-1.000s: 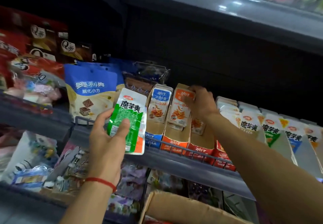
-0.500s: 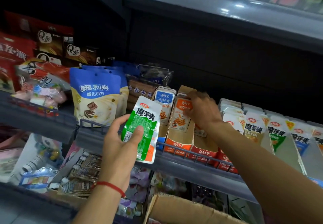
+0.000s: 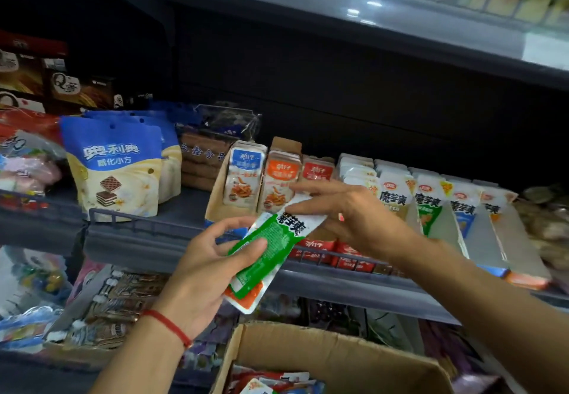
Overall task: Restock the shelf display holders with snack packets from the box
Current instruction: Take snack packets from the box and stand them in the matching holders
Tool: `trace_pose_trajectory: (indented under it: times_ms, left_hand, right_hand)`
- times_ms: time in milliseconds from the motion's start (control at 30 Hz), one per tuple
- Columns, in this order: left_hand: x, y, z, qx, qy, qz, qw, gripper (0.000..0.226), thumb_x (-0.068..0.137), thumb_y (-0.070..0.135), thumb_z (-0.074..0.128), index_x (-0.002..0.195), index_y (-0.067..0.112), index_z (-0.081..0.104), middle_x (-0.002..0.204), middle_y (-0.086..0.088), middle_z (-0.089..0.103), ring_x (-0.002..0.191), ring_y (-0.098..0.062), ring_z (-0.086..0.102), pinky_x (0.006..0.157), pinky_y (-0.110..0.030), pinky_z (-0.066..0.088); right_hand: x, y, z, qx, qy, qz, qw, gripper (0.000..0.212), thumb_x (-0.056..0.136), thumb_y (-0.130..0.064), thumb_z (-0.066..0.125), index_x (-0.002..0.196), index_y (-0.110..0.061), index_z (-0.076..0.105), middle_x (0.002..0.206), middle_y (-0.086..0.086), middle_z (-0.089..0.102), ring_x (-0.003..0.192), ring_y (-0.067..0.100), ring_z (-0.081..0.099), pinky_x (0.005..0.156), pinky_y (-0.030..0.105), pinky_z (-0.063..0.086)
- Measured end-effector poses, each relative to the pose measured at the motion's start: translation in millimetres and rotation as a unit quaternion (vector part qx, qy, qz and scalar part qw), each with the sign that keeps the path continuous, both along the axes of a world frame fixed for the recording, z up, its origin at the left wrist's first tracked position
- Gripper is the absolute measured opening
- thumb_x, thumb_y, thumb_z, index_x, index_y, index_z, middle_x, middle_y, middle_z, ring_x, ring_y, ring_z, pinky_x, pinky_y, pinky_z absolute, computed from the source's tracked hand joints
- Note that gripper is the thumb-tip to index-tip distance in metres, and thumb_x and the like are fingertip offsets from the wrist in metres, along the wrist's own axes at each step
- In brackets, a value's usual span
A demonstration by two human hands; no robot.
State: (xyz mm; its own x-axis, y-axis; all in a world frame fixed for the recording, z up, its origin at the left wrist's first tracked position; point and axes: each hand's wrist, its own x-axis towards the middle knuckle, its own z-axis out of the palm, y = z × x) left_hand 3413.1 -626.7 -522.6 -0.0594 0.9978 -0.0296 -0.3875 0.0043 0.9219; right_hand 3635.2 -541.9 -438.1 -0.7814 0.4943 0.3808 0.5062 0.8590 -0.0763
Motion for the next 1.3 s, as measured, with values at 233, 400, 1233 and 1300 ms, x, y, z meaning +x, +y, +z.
trace_pose_trajectory:
  times_ms: [233,400,1233,1300]
  left_hand:
    - [31,7,-7,-0.011,-0.048,-0.012,0.999,0.050,0.080,0.001,0.067,0.126,0.020,0.066,0.113,-0.013,0.076,0.095,-0.023,0.076,0.065,-0.027,0.062]
    - [50,5,-5,0.012,-0.019,-0.012,1.000,0.059,0.075,0.004,0.070,0.130,0.026,0.062,0.117,-0.005,0.076,0.107,-0.026,0.073,0.080,-0.041,0.058]
    - [64,13,-12,0.018,0.067,-0.002,0.998,0.051,0.067,0.017,0.079,0.115,0.030,0.071,0.110,0.000,0.077,0.099,-0.026,0.075,0.083,-0.050,0.060]
    - [63,13,-11,0.022,0.072,0.001,0.997,0.049,0.069,0.015,0.079,0.116,0.028,0.072,0.109,0.000,0.078,0.099,-0.025,0.075,0.081,-0.047,0.060]
  right_hand:
    - [95,-28,13,-0.010,0.112,-0.159,0.981,0.018,0.089,-0.039,0.071,0.103,-0.030,0.078,0.098,-0.016,0.073,0.089,0.001,0.065,0.076,0.026,0.054]
    - [164,-36,41,0.037,0.215,-0.296,0.930,0.022,0.098,-0.034,0.064,0.089,-0.014,0.061,0.085,-0.001,0.071,0.075,0.012,0.069,0.070,0.042,0.057]
    - [159,62,26,0.101,-0.115,-0.471,0.869,0.039,0.095,-0.031,0.070,0.130,-0.022,0.056,0.127,0.005,0.055,0.125,0.027,0.049,0.085,0.044,0.050]
    - [161,63,16,0.121,-0.099,-0.471,0.868,0.044,0.092,-0.031,0.073,0.130,-0.019,0.053,0.123,0.007,0.054,0.121,0.030,0.052,0.080,0.045,0.052]
